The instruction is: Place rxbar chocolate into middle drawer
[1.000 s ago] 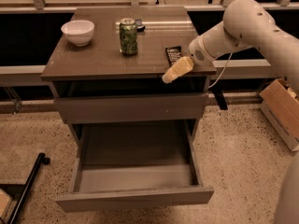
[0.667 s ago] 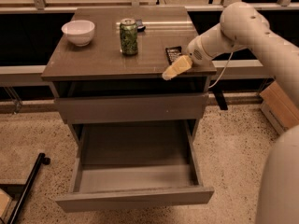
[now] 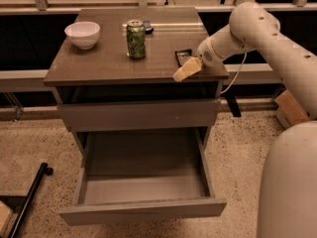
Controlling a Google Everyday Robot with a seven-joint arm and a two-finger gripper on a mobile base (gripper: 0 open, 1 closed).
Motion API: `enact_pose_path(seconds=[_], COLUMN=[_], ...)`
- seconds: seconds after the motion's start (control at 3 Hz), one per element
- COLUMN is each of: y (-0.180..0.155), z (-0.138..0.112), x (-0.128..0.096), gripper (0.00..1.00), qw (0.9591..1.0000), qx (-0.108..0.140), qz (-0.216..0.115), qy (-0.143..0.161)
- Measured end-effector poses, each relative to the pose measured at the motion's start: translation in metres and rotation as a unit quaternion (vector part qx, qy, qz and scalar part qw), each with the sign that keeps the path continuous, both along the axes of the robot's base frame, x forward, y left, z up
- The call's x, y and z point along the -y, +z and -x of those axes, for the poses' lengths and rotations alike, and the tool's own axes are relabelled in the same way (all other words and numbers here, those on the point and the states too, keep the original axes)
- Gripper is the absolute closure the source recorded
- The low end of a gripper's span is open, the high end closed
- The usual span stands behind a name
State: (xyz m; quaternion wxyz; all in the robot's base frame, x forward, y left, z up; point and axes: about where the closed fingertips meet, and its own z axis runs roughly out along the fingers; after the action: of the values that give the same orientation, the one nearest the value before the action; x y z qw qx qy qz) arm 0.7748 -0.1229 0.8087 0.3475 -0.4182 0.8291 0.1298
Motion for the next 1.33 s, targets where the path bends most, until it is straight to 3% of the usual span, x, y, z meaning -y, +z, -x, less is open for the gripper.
enact_pose_path(seconds=[0.33, 0.67, 1.0, 1.33], y=[0.0008, 0.0025, 0.0026, 0.0031], z=[0.0003, 0.0005, 0.0005, 0.0005], x=[0.0001, 0.0003, 0.0002, 0.0002], gripper=[0.66, 0.96, 1.00, 0.81], qw=[1.0000, 1.0000, 1.0000, 1.0000], qx=[0.000, 0.000, 0.000, 0.000], qz=[0.000, 0.000, 0.000, 0.000], qy=[0.000, 0.000, 0.000, 0.000])
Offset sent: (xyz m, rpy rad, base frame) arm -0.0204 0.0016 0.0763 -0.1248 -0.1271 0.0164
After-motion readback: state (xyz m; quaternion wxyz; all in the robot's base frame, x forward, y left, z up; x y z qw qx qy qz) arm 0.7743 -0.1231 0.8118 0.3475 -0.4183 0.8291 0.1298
